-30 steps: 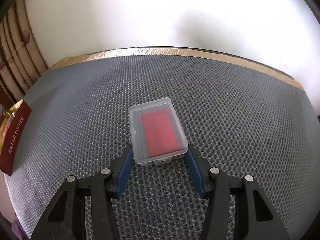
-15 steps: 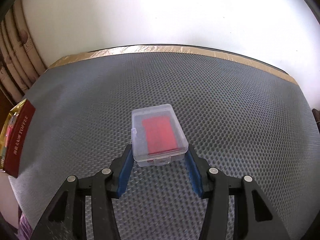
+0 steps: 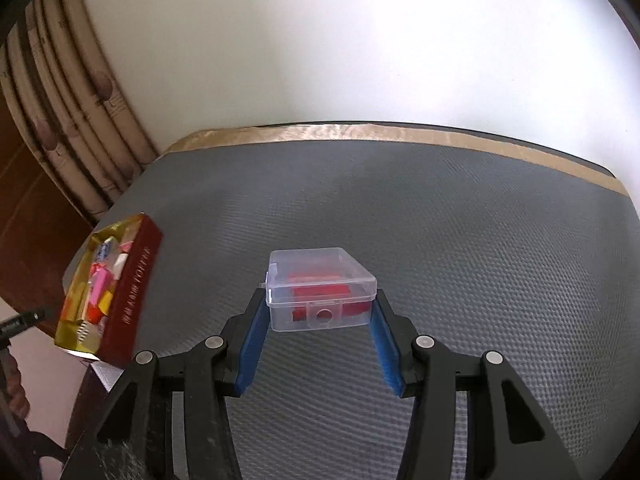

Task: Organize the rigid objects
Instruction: 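Drop the blue tin into the tray while the right gripper carries the pink case over, then lower the clear pink case into the tray and open the right gripper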

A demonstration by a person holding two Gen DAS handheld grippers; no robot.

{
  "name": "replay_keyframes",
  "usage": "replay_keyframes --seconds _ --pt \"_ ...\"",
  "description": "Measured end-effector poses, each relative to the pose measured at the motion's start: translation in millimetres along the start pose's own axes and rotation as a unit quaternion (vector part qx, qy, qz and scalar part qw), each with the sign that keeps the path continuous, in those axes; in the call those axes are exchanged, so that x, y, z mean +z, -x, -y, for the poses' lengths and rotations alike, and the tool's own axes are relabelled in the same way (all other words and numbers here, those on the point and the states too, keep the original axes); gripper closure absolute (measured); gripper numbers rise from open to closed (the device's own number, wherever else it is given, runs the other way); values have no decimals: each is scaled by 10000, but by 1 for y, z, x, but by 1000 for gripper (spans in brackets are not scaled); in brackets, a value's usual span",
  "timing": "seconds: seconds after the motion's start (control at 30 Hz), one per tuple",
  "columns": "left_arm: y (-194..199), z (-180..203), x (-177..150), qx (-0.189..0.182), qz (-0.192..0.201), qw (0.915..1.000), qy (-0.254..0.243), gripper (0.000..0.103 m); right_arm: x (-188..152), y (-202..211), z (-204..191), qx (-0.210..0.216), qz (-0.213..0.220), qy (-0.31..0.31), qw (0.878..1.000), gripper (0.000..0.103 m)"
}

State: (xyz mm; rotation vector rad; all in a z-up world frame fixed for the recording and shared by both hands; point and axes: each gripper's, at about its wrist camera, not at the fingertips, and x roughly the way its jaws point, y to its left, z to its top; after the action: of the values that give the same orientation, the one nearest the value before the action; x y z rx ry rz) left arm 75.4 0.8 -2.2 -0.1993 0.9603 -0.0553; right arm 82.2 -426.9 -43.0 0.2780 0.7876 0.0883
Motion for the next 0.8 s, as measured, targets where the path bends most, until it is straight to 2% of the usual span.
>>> replay_keyframes --seconds 0.13,0.27,0.4,0.47,0.63,0.8 --pt "2 -6 -11 -51 18 10000 14 78 7 4 -22 163 14 36 9999 56" --pt "7 -15 -16 73 133 9999 42 76 14 23 -57 515 93 257 9983 56" --pt "11 -32 -13 169 234 9991 317 74 23 25 -115 1136 26 567 9919 56" --pt "10 -39 -12 204 228 9987 417 70 25 16 -147 1452 -59 717 9868 56" --pt "3 -55 -12 226 90 9981 572 70 24 -32 -220 1987 -456 956 9743 56" --pt "-4 -58 -13 226 -16 9981 572 69 13 -76 -276 2034 -747 1153 9694 56"
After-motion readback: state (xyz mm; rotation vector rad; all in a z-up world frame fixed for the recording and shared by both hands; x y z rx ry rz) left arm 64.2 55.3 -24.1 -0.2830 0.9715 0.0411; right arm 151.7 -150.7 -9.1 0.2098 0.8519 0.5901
